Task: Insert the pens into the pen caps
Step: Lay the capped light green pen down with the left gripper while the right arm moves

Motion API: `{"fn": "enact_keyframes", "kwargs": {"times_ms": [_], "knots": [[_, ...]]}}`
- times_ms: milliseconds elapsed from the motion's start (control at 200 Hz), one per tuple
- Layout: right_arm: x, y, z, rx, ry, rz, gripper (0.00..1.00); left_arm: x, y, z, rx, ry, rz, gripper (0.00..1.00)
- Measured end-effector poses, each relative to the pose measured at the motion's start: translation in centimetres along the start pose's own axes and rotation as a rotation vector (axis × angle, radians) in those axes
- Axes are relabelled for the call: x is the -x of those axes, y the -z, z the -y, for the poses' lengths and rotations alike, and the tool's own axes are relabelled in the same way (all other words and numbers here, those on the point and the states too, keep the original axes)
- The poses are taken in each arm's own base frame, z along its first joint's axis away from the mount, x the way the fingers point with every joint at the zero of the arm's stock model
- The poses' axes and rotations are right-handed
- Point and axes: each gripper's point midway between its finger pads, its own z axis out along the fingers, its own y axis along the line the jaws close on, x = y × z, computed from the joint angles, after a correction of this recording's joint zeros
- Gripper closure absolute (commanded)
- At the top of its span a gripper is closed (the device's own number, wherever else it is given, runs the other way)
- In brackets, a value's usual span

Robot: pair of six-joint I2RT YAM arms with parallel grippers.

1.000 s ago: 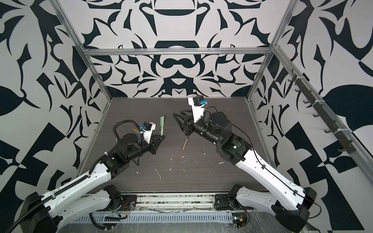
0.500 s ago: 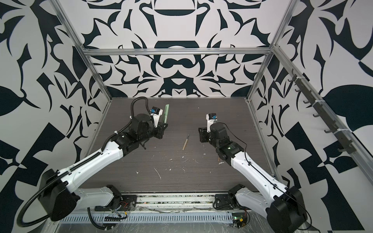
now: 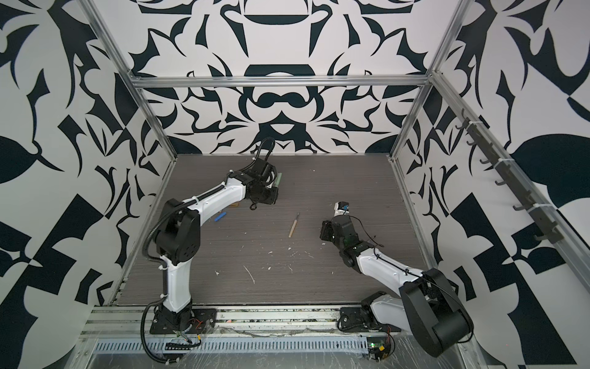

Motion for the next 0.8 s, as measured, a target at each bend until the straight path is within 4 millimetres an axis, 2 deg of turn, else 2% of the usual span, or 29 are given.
{"fn": "enact_keyframes", "kwargs": {"times_ms": [145,270,355,510,800], "knots": [[1.6,0.5,0.0,-0.008,-0.029,0.074,0.71,-0.6,-2.7,-1.2,0.050,0.027,-0.082,1.00],[2.0,0.6,0.0,-0.009,-0.043,0.093,0.71,-0.8,-3.9,-2.0,0.081,0.042,-0.118,0.99],[2.1,0.7,0.1,-0.012,-0.047,0.096,0.71,-1.1,-4.2,-2.8,0.097,0.058,-0.133,0.94],[2.2,0.7,0.0,-0.010,-0.053,0.100,0.71,-2.0,-4.9,-4.6,0.131,0.095,-0.181,0.90],[2.1,0.7,0.0,-0.010,-0.055,0.098,0.71,-0.9,-5.3,-5.3,0.149,0.106,-0.184,0.78]]}}
